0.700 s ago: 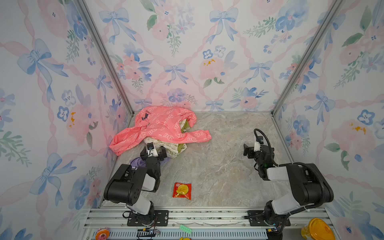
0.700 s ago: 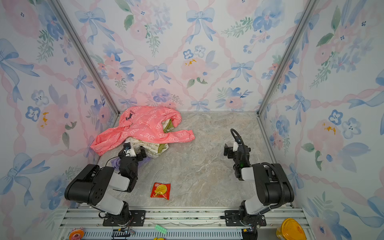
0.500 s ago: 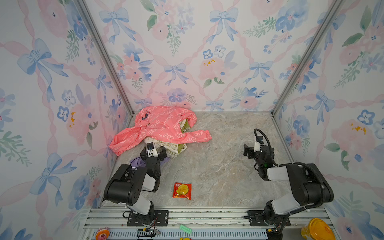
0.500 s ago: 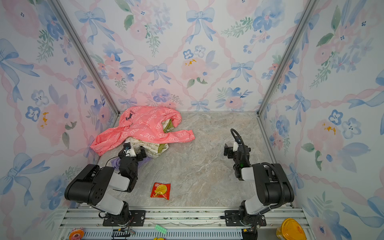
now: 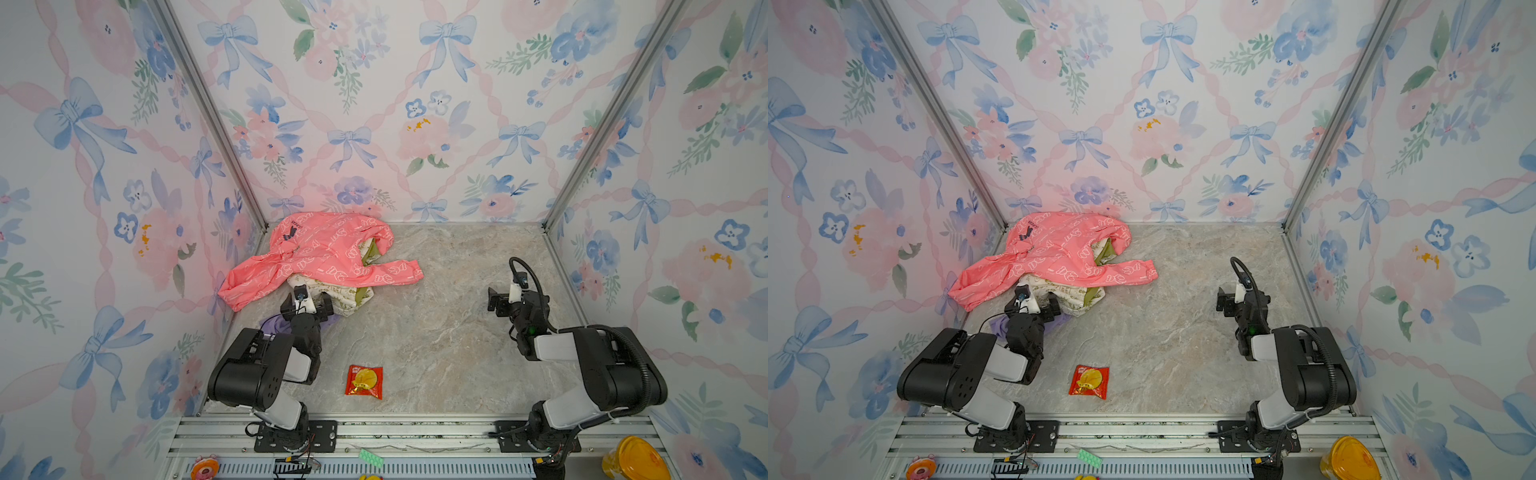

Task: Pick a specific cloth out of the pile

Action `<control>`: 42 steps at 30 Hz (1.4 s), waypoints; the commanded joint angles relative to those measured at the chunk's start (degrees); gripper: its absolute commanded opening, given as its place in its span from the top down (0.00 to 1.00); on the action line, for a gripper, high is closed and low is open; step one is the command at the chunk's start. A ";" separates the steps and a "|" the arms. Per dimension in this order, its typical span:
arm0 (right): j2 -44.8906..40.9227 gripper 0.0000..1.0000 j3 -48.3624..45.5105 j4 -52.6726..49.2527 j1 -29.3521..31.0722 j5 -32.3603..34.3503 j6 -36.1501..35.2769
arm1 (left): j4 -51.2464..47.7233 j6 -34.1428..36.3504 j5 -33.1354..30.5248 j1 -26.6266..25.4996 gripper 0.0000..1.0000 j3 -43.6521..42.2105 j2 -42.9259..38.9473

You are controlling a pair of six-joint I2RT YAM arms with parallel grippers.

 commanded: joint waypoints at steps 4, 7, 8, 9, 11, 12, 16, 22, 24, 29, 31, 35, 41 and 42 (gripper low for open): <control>-0.46 0.03 1.32 -0.81 -0.96 -1.48 1.31 | 0.57 -0.15 -0.03 0.27 0.02 0.57 -0.01; -0.46 0.03 1.33 -0.80 -0.75 -1.13 1.12 | 0.57 -0.16 -0.05 0.19 0.02 0.60 -0.03; -0.46 0.03 1.29 -0.79 -0.68 -1.05 1.12 | 0.59 -0.10 0.00 0.20 0.02 0.57 -0.08; -0.51 0.03 1.24 -0.74 -0.41 -0.59 0.92 | 0.68 -0.16 -0.57 0.21 0.02 0.42 -0.14; -0.63 0.03 1.02 -0.57 1.02 2.35 -0.04 | 0.89 -1.38 -4.02 -0.09 0.02 -0.29 -1.01; -0.64 0.03 0.83 -0.14 1.91 3.97 -0.62 | 1.78 -1.66 -4.11 -0.11 0.02 -1.33 -1.88; -2.28 0.03 0.22 -0.01 3.54 10.54 -0.23 | 8.57 -0.97 -3.58 -0.50 0.02 -4.88 -2.23; -11.92 0.03 1.40 -11.16 6.56 16.65 -1.09 | 7.95 2.80 -6.40 -3.71 0.02 -3.65 -2.14; -14.31 0.03 1.21 -12.71 7.82 18.12 -2.22 | 7.88 2.48 -6.30 -3.66 0.02 -3.86 -2.35; -23.84 0.03 1.96 -21.77 10.46 18.46 -1.01 | 6.12 6.18 -16.44 -8.34 0.02 -4.10 -8.59; -29.29 0.03 3.01 -27.32 11.27 16.97 0.80 | 0.52 7.29 -16.16 -9.43 0.02 -3.62 -15.04; -36.80 0.03 3.99 -32.11 12.43 13.06 4.39 | -17.18 4.84 -21.11 -10.66 0.02 -0.17 -28.26; -40.26 0.03 7.89 -39.68 17.62 6.06 4.48 | -45.07 -11.23 -23.67 -10.49 0.02 4.17 -46.10; -40.85 0.03 8.05 -39.92 18.75 5.08 4.47 | -49.64 -15.03 -23.84 -10.23 0.02 4.91 -48.51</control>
